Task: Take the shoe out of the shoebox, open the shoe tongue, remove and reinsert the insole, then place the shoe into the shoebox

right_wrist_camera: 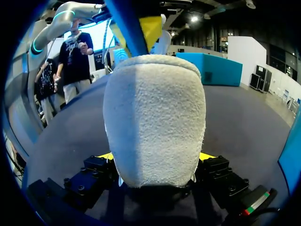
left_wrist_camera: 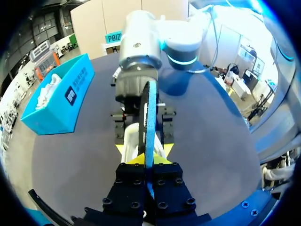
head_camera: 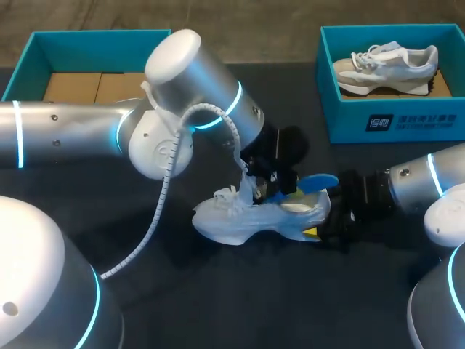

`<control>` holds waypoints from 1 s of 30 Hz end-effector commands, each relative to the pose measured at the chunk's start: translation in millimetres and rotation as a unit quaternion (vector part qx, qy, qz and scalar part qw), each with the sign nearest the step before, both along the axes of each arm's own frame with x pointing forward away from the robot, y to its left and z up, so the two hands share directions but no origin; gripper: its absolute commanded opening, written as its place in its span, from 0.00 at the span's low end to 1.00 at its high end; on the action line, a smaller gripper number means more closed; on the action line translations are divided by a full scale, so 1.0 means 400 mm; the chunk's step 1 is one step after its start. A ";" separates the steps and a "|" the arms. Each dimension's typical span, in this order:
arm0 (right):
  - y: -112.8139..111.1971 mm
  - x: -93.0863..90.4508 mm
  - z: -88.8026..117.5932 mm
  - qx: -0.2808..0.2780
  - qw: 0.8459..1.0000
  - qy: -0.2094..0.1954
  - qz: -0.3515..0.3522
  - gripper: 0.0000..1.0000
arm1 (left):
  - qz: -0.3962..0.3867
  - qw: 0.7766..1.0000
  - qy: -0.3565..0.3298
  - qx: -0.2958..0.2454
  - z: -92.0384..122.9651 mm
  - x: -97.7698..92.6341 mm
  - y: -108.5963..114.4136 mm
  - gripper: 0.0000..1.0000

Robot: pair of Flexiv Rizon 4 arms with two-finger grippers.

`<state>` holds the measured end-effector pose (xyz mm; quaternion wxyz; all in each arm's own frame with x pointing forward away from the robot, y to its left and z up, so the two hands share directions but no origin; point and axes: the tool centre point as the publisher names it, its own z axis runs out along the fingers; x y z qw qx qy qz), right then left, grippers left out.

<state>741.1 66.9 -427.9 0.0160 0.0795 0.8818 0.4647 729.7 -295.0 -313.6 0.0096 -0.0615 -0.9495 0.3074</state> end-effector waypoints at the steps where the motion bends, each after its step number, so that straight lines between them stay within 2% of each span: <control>1: 0.003 0.000 -0.004 -0.002 1.000 0.000 -0.001 0.00 | 0.005 1.000 0.000 -0.002 0.059 -0.018 0.009 0.00; 8: 0.003 0.000 -0.004 -0.002 1.000 0.000 -0.001 0.00 | 0.012 1.000 0.011 0.001 0.142 -0.025 -0.017 0.00; 16: 0.003 0.000 -0.004 -0.002 1.000 0.000 -0.001 0.00 | -0.032 0.999 0.030 0.025 0.249 -0.036 -0.035 0.00; 21: 0.003 0.000 -0.004 -0.002 1.000 0.000 -0.001 0.00 | -0.062 0.997 0.039 0.037 0.305 -0.048 -0.030 0.00; 30: 0.003 0.000 -0.004 -0.002 1.000 0.000 -0.001 0.00 | -0.108 0.992 0.068 0.013 0.408 -0.074 -0.005 0.00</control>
